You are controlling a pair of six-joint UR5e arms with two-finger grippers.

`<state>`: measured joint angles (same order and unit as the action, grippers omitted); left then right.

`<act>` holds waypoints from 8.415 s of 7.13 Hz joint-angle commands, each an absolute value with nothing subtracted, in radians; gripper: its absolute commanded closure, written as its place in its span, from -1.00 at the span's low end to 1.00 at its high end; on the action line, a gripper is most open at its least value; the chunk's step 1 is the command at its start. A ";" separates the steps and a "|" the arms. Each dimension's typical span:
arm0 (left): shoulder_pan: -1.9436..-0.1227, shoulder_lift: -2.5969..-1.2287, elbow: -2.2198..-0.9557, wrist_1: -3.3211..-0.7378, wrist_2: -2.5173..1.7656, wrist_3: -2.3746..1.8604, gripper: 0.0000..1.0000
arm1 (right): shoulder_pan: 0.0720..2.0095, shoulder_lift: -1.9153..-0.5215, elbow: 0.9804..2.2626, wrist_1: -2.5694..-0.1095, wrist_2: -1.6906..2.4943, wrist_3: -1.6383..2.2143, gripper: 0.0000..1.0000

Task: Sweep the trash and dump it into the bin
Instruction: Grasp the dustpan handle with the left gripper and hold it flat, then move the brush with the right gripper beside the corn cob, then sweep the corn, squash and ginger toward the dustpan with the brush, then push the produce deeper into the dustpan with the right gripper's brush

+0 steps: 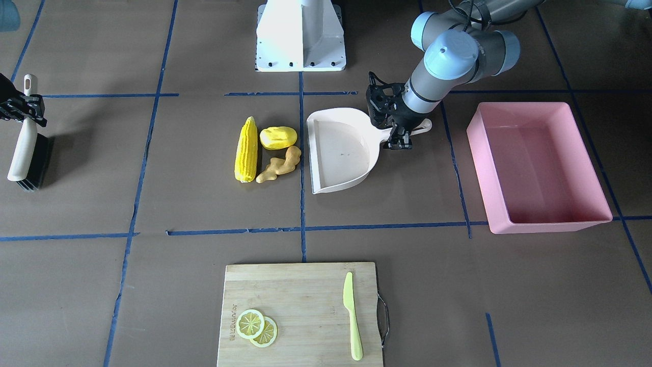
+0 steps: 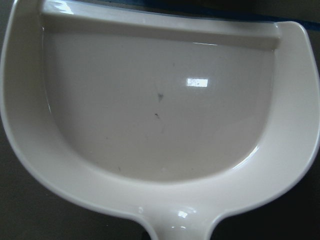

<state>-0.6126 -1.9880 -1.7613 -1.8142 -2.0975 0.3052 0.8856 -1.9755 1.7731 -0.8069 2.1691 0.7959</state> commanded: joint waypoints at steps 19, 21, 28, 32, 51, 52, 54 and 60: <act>-0.598 -2.013 -1.723 -1.805 -2.063 0.394 0.93 | 0.436 -1.329 2.017 -1.478 1.993 1.413 1.00; -0.598 -2.014 -1.723 -1.805 -2.063 0.394 0.93 | 0.401 -1.296 2.011 -1.540 1.988 1.423 1.00; -0.598 -2.014 -1.723 -1.805 -2.063 0.394 0.93 | 0.365 -1.213 1.933 -1.568 1.947 1.443 1.00; -0.598 -2.016 -1.723 -1.805 -2.063 0.376 0.93 | 0.365 -1.123 1.861 -1.568 1.930 1.445 1.00; -0.594 -2.026 -1.729 -1.741 -2.074 0.361 0.97 | 0.362 -1.045 1.841 -1.555 1.933 1.488 1.00; -0.594 -2.026 -1.729 -1.741 -2.074 0.360 0.97 | 0.362 -1.043 1.839 -1.555 1.931 1.486 1.00; -0.592 -2.026 -1.729 -1.741 -2.074 0.360 0.97 | 0.362 -0.952 1.745 -1.549 1.933 1.518 1.00; -0.592 -2.025 -1.729 -1.741 -2.074 0.360 0.97 | 0.362 -0.887 1.704 -1.546 1.933 1.499 1.00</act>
<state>-0.5926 -2.0255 -1.7288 -1.7418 -2.0739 0.3605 0.3620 -0.9049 1.7211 -1.5497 1.9328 1.5055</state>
